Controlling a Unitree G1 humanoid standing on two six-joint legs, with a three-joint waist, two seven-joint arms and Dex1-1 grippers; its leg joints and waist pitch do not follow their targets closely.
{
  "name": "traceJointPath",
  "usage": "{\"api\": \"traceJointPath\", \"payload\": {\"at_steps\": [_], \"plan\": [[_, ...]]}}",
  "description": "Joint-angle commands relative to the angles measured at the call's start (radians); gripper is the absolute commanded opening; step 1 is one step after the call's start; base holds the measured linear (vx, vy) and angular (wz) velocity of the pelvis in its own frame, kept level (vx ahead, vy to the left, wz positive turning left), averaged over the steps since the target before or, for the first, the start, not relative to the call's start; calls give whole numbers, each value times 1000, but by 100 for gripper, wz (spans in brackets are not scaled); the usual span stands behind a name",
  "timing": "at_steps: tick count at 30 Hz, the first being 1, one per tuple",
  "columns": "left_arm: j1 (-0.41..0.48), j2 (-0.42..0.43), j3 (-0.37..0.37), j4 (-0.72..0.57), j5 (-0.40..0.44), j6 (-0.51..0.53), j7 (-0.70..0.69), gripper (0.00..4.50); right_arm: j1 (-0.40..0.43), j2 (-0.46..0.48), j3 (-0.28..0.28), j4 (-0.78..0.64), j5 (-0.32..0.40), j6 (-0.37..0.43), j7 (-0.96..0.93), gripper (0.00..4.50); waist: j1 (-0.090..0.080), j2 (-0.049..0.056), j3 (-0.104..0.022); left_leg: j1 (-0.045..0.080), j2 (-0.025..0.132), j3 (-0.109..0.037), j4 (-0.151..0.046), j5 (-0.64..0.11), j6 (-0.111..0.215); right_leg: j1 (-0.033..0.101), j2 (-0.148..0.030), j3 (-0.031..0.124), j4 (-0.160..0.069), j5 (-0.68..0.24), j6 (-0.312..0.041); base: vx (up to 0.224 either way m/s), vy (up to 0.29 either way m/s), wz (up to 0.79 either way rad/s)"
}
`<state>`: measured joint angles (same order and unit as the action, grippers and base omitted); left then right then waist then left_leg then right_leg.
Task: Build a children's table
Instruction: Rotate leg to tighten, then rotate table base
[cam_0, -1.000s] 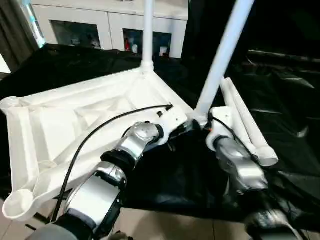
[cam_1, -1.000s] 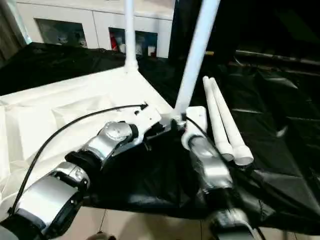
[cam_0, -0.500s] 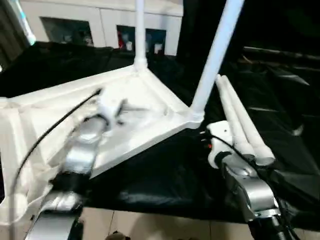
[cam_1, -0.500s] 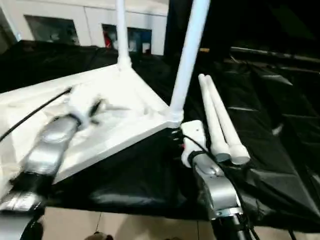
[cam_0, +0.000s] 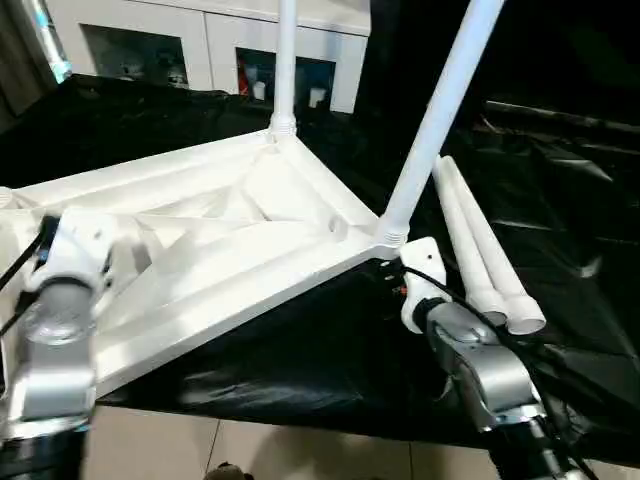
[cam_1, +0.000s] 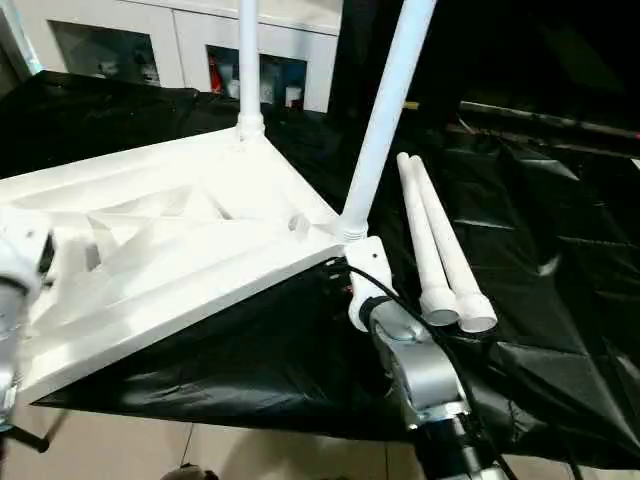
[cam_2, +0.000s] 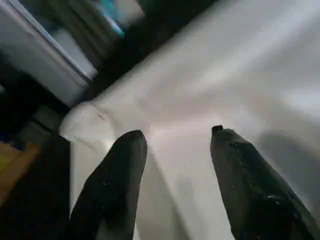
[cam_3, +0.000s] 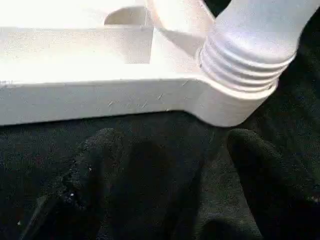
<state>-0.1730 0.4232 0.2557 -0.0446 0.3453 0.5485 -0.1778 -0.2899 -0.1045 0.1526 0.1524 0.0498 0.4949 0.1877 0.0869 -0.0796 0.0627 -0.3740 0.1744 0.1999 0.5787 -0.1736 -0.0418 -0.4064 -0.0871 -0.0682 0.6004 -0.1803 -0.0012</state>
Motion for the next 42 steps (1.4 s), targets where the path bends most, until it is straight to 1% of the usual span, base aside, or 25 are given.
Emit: {"api": "traceJointPath", "payload": {"at_steps": [1, 2, 5, 6, 11, 14, 16, 17, 18, 20, 21, 23, 24, 27, 29, 32, 33, 35, 36, 37, 38, 39, 40, 41, 42], "plan": [[5, 44, -43, 24, -30, 40, -124, 201, -37, 7, 4, 38, 6, -2, 10, 338, -3, 21, -60, 24, 57, -36, -82, -305, -43, 25, -56, 54, -71, -235, -118, 0, 0, 0], [5, 58, -55, 33, -35, 40, -153, 201, -46, 10, 7, 50, 5, -6, 13, 338, -2, 16, -60, 24, 54, -35, -81, -296, -40, 24, -56, 53, -68, -231, -124, 0, 0, 0], [-5, 85, -88, 65, -53, 18, -212, 174, -77, 20, 9, 98, -1, -20, 15, 307, 0, 19, -60, 26, 57, -34, -82, -282, -44, 24, -58, 55, -63, -202, -140, 0, 0, 0], [-16, 96, -104, 74, -69, 23, -243, 166, -102, 28, 6, 139, -5, -35, 15, 298, 0, 16, -61, 27, 58, -33, -83, -281, -47, 24, -59, 55, -64, -193, -141, 0, 0, 0], [-40, 157, -182, 81, -103, 55, -391, 129, -201, 46, -7, 303, -10, -94, 24, 255, -3, 17, -64, 30, 55, -34, -83, -308, -69, 25, -62, 55, -60, -210, -146, 0, 0, 0], [-37, 202, -231, 63, -125, 71, -498, 114, -239, 45, -5, 368, -16, -116, 38, 241, -2, 17, -66, 30, 55, -34, -82, -290, -68, 27, -62, 55, -57, -193, -154, 0, 0, 0], [-28, 237, -265, 32, -151, 77, -585, 83, -261, 44, -1, 398, -19, -121, 47, 210, 0, 10, -67, 29, 55, -30, -79, -253, -61, 31, -63, 55, -53, -157, -165, 0, 0, 0], [-26, 252, -279, 18, -166, 80, -622, 77, -272, 45, -2, 417, -20, -129, 52, 206, 0, 12, -67, 30, 55, -29, -79, -235, -58, 30, -62, 55, -50, -139, -171, 0, 0, 0], [-24, 272, -298, -9, -198, 76, -682, 72, -288, 46, -2, 445, -21, -141, 58, 201, -1, 8, -68, 30, 55, -28, -77, -226, -57, 31, -61, 54, -47, -130, -179, 0, 0, 0], [-19, 296, -322, -49, -247, 59, -765, 62, -309, 47, -2, 484, -23, -160, 66, 189, 0, 8, -67, 30, 55, -27, -78, -231, -57, 31, -62, 54, -48, -145, -182, 0, 0, 0], [-15, 311, -342, -96, -304, 52, -843, 48, -328, 50, -3, 522, -23, -180, 68, 175, -2, 6, -64, 32, 56, -26, -79, -251, -66, 29, -62, 55, -50, -168, -183, 0, 0, 0], [-17, 311, -354, -120, -343, 28, -893, 37, -340, 53, -5, 542, -23, -191, 71, 166, -1, 9, -64, 33, 56, -27, -79, -265, -74, 28, -63, 55, -50, -186, -183, 0, 0, 0], [-34, 292, -373, -138, -383, 2, -935, 25, -355, 57, -6, 560, -23, -200, 77, 159, -2, 6, -64, 33, 56, -26, -79, -264, -80, 27, -61, 55, -48, -176, -183, 0, 0, 0], [-82, 258, -407, -124, -393, 3, -959, 0, -365, 58, -5, 567, -24, -204, 87, 122, -4, 4, -63, 32, 55, -26, -79, -287, -90, 29, -62, 57, -49, -196, -173, 0, 0, 0], [-122, 242, -440, -90, -386, -12, -985, 0, -368, 58, -3, 568, -26, -207, 90, 118, -6, 0, -62, 29, 54, -28, -79, -305, -90, 31, -64, 57, -54, -243, -159, 0, 0, 0], [-198, 197, -487, 0, -362, -53, -1002, 0, -374, 53, -1, 578, -30, -218, 97, 81, -10, 0, -62, 28, 54, -30, -78, -316, -94, 31, -65, 58, -58, -282, -146, 0, 0, 0], [-231, 176, -502, 51, -340, -82, -990, 0, -376, 51, -2, 583, -32, -223, 99, 81, -12, 4, -65, 30, 52, -29, -75, -312, -93, 29, -63, 59, -59, -269, -146, 0, 0, 0], [-291, 141, -528, 157, -291, -143, -951, 0, -378, 47, -5, 592, -35, -232, 101, 71, -15, 5, -67, 22, 51, -32, -76, -291, -91, 36, -61, 58, -58, -241, -148, 0, 0, 0], [-319, 124, -536, 210, -271, -167, -925, 0, -380, 44, -7, 596, -37, -237, 100, 71, -15, 14, -71, 25, 53, -34, -74, -279, -96, 38, -66, 58, -49, -204, -160, 0, 0, 0], [-364, 101, -545, 299, -242, -203, -871, 0, -380, 39, -11, 596, -39, -242, 99, 54, -20, 20, -71, 22, 52, -34, -76, -277, -96, 39, -62, 57, -50, -193, -163, 0, 0, 0], [-394, 87, -550, 358, -225, -225, -835, 0, -381, 36, -14, 597, -41, -245, 97, 42, -22, 13, -70, 23, 49, -30, -73, -285, -91, 36, -58, 57, -56, -197, -160, 0, 0, 0], [-441, 70, -559, 456, -187, -261, -772, 0, -378, 28, -18, 584, -44, -246, 93, 42, -20, 25, -76, 25, 51, -35, -70, -265, -90, 43, -62, 56, -46, -153, -172, 0, 0, 0], [-462, 68, -568, 497, -174, -276, -748, 0, -376, 24, -19, 576, -45, -246, 91, 33, -24, 18, -74, 23, 50, -33, -71, -261, -86, 42, -57, 56, -50, -144, -172, 0, 0, 0], [-484, 71, -583, 542, -147, -289, -715, 0, -373, 19, -22, 561, -45, -244, 88, 23, -22, 23, -77, 23, 50, -35, -68, -242, -84, 47, -60, 55, -43, -109, -184, 0, 0, 0], [-500, 74, -594, 573, -129, -298, -693, 0, -371, 15, -25, 552, -45, -243, 86, 23, -23, 21, -78, 24, 52, -34, -67, -230, -81, 48, -60, 54, -40, -82, -196, 0, 0, 0]]}}
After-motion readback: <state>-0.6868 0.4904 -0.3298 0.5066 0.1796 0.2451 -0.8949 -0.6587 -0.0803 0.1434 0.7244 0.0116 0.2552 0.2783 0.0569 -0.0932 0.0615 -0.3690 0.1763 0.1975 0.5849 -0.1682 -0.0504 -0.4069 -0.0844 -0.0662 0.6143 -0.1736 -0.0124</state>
